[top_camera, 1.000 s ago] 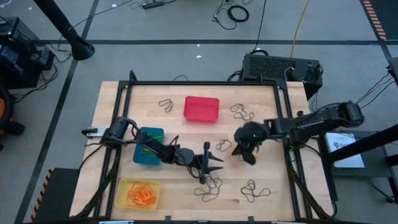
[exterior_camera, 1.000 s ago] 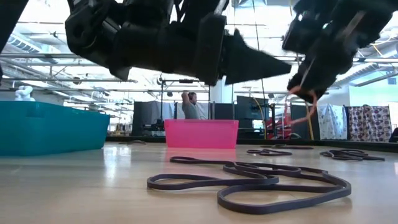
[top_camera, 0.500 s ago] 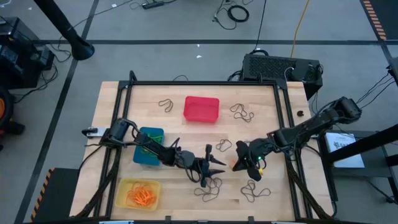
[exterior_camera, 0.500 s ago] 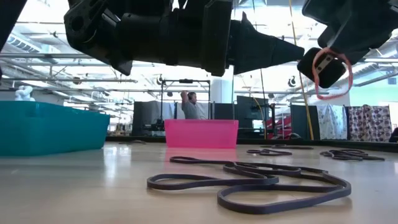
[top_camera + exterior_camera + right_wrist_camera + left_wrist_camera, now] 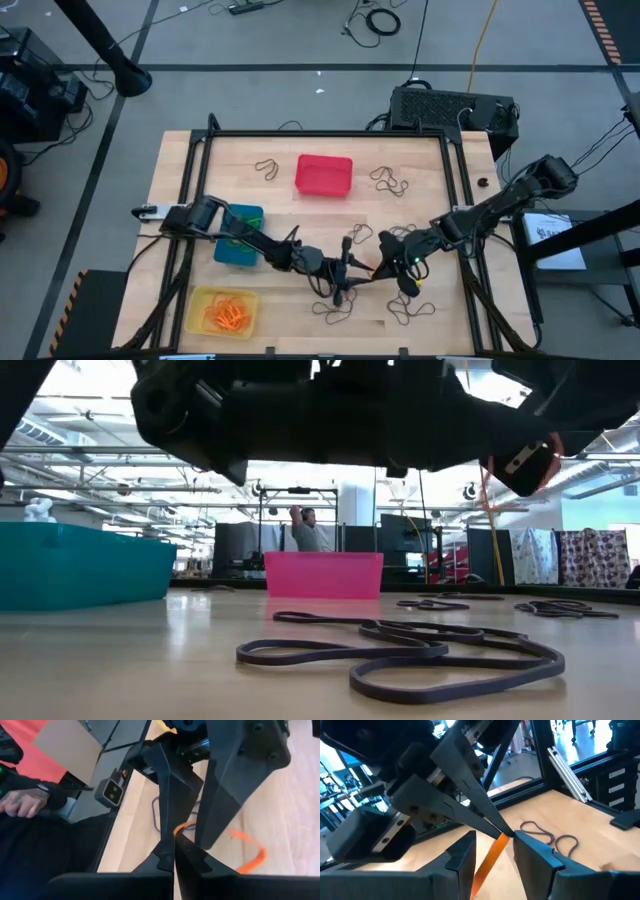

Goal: Sort rubber bands into baskets

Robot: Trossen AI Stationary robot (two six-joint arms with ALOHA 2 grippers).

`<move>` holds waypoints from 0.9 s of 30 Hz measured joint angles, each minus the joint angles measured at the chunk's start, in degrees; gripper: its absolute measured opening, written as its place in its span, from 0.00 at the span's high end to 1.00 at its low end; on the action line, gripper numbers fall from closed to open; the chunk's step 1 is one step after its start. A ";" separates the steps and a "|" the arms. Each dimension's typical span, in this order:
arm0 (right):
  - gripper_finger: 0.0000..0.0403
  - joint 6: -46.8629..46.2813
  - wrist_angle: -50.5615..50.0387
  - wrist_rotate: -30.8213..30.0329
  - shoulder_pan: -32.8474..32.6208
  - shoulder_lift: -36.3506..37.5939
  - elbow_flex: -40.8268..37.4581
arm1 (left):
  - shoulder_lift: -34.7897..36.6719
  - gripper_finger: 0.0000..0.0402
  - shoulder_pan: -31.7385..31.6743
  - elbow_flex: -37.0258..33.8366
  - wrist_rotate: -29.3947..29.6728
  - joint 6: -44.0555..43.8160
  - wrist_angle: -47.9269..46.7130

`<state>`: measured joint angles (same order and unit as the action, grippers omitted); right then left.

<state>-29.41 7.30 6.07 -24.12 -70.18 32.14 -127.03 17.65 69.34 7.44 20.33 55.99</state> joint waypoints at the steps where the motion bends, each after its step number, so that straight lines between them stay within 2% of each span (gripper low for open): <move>1: 1.00 0.00 -0.17 0.00 -0.02 -0.08 0.00 | -0.38 0.66 0.01 0.39 -0.02 0.04 -0.15; 13: 1.00 0.01 -0.19 0.06 0.00 -0.08 -0.02 | -1.16 0.68 0.00 1.18 0.18 0.10 -1.07; 16: 1.00 0.33 -0.24 0.05 0.00 -0.06 -0.02 | -1.17 0.75 0.06 1.18 1.29 0.12 -1.40; 21: 1.00 2.19 -0.34 -0.03 0.02 0.01 -0.02 | -1.17 0.95 0.11 1.17 1.60 0.12 -1.72; 25: 0.99 4.11 -0.66 -0.16 0.03 0.01 -0.02 | -1.17 0.98 0.11 1.16 2.05 0.11 -2.22; 27: 0.97 4.84 -0.91 -0.43 0.32 0.01 -0.02 | -0.91 0.99 0.38 1.13 4.34 0.10 -2.53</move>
<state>-24.57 6.39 5.64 -23.80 -70.17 32.12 -127.94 18.03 70.48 11.78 20.43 53.47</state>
